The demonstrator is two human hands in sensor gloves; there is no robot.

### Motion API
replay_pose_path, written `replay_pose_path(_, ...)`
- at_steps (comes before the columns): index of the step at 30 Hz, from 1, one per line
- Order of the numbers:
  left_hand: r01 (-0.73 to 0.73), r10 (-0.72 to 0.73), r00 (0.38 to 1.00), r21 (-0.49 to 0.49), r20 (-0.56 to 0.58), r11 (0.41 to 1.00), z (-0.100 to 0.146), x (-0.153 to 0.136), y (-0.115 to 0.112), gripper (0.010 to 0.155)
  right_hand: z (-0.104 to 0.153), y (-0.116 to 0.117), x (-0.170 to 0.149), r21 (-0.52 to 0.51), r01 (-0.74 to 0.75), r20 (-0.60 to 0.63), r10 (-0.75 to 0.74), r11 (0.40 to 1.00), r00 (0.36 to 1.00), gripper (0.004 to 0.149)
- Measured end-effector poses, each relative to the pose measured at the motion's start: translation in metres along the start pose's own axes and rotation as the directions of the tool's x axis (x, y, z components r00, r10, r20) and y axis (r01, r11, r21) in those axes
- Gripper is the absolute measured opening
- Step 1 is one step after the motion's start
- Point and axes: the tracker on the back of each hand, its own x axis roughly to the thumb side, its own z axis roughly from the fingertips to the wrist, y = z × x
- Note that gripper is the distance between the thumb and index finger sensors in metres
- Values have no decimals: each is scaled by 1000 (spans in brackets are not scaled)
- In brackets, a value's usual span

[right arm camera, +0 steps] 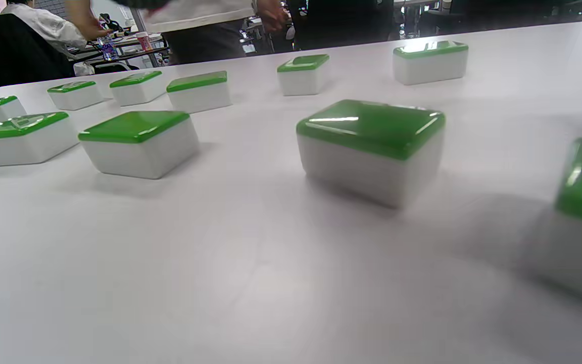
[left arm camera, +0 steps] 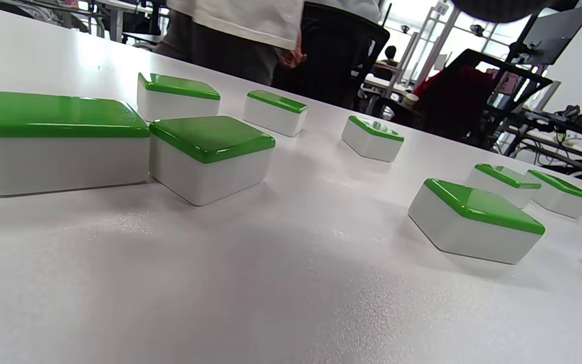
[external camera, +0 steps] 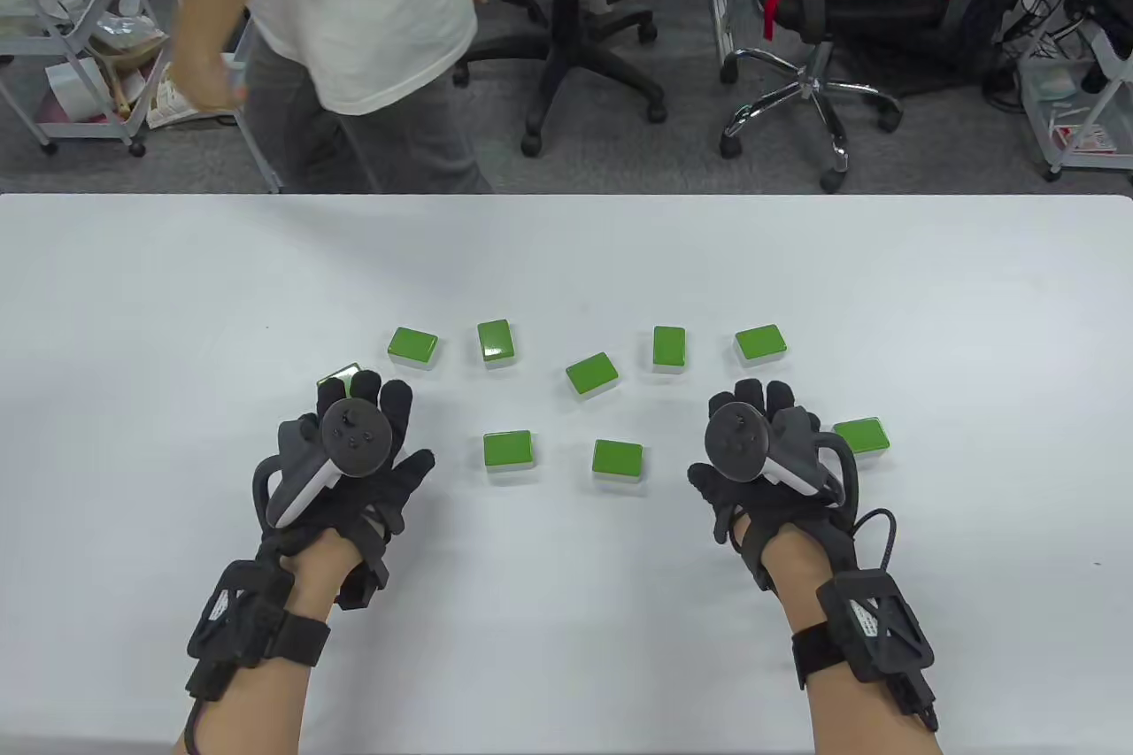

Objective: Stand mahjong tiles upright in a row

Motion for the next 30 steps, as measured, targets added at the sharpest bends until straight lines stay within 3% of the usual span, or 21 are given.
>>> replay_pose_path(13,27,-27,999,-6,16,1000,-1,2,-1,81,3,-5,-5,5,26,4,-26,1000,1000,80)
replay_pose_path(19,44,-44,999,-3,24,999,-2,4,-1,81,5,-13,-8,-58,-13,93,18,998,996,73)
replay_pose_path(21,47,-47,999,-6,25,999,-2,4,-1,81,4,-11,-6,-41,-58,95,62,997,994,69)
replay_pose_path(23,53,-52,998,-12,24,999,-3,5,-2,81,0,-2,0,10,-152,187,147,988,971,66)
replay_pose_path(30,57,-56,998,-22,16,998,-2,5,-3,81,-14,28,10,181,-393,215,354,902,910,77)
